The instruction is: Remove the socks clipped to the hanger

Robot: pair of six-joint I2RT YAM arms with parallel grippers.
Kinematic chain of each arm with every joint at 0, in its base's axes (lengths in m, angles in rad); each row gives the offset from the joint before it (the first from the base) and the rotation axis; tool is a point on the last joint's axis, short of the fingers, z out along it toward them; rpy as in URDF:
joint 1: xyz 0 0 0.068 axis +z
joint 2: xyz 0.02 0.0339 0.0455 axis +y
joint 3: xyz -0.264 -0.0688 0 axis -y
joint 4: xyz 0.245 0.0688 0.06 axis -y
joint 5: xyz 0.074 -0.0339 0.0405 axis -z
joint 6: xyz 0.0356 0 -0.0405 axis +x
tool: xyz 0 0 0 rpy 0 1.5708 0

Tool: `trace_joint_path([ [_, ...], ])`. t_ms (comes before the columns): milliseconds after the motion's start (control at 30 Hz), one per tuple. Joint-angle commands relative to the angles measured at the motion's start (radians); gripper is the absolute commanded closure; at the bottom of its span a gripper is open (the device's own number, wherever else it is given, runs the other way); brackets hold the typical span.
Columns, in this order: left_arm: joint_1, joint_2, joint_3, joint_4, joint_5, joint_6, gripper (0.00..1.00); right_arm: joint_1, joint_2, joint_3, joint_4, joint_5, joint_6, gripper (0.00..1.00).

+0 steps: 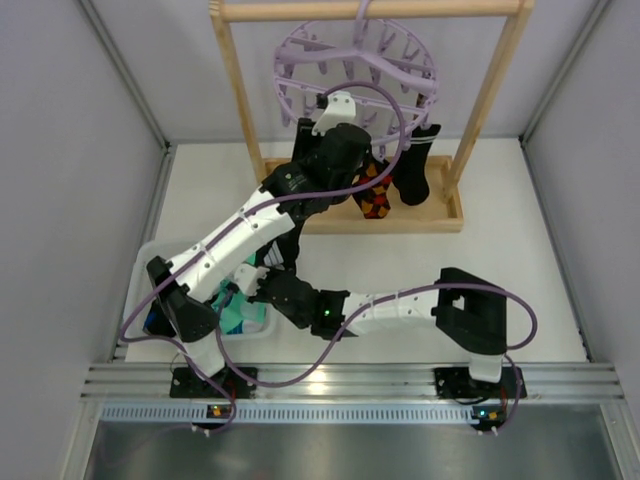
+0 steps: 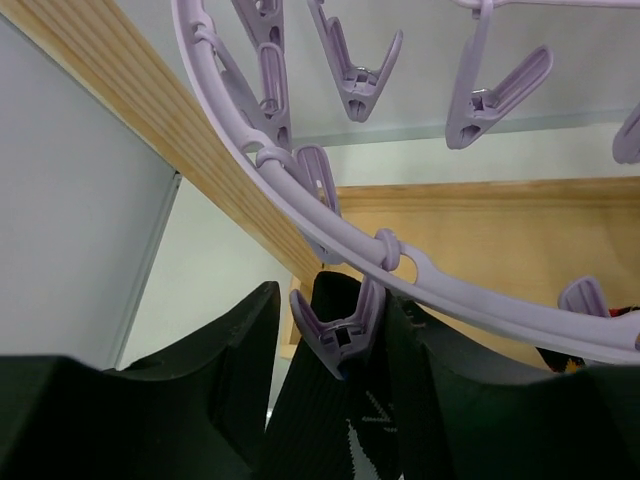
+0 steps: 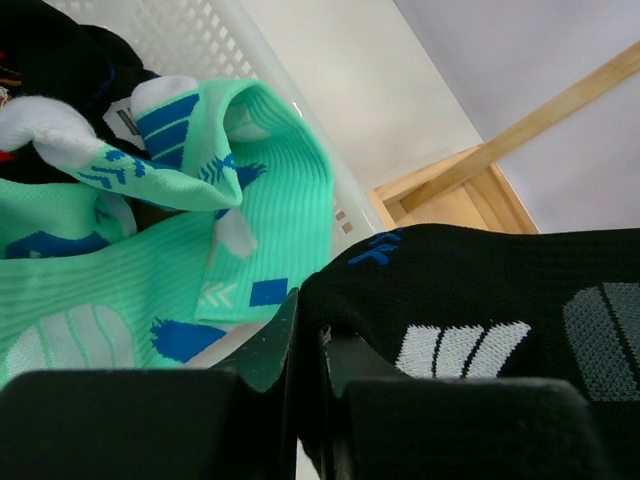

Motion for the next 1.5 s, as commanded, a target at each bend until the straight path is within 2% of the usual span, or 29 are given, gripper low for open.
trace_joint_path([
  [0,0.016,-0.021,-0.014,0.094,0.017,0.03,0.52,0.032,-0.08,-0.011,0.064,-0.019,0.008,1.0],
  [33,0.02,-0.023,-0.017,0.096,0.022,0.032,0.58,0.032,-0.085,-0.022,0.073,-0.02,0.01,1.0],
  [100,0.027,-0.026,-0.02,0.103,0.028,0.035,0.63,0.034,-0.095,-0.033,0.081,-0.019,0.011,1.0],
  [267,0.03,-0.032,-0.02,0.108,0.05,0.035,0.85,0.035,-0.109,-0.059,0.096,-0.014,0.016,1.0],
  [400,0.03,-0.038,-0.023,0.108,0.066,0.03,0.87,0.035,-0.132,-0.09,0.113,0.01,0.019,1.0],
  [567,0.03,-0.093,-0.071,0.103,0.132,0.004,0.68,0.034,-0.225,-0.201,0.156,0.064,0.039,1.0],
  [600,0.03,-0.105,-0.079,0.103,0.143,-0.005,0.58,0.035,-0.249,-0.226,0.173,0.078,0.043,1.0],
  [667,0.03,-0.148,-0.103,0.102,0.18,-0.013,0.47,0.034,-0.32,-0.298,0.191,0.102,0.059,1.0],
  [867,0.02,-0.268,-0.172,0.1,0.225,-0.042,0.23,0.031,-0.491,-0.429,0.198,0.13,0.086,1.0],
  [967,0.013,-0.334,-0.226,0.1,0.212,-0.054,0.02,0.019,-0.558,-0.453,0.175,0.122,0.086,1.0],
  [1033,0.013,-0.401,-0.261,0.097,0.209,-0.06,0.02,0.009,-0.609,-0.452,0.135,0.102,0.093,1.0],
  [1233,0.013,-0.613,-0.41,0.099,0.136,-0.073,0.02,-0.015,-0.713,-0.366,-0.032,-0.103,0.135,1.0],
  [1300,0.014,-0.688,-0.45,0.096,0.117,-0.068,0.02,-0.015,-0.715,-0.306,-0.11,-0.189,0.151,1.0],
  [1467,0.013,-0.839,-0.536,0.094,0.102,-0.106,0.02,-0.015,-0.669,-0.2,-0.169,-0.429,0.16,1.0],
])
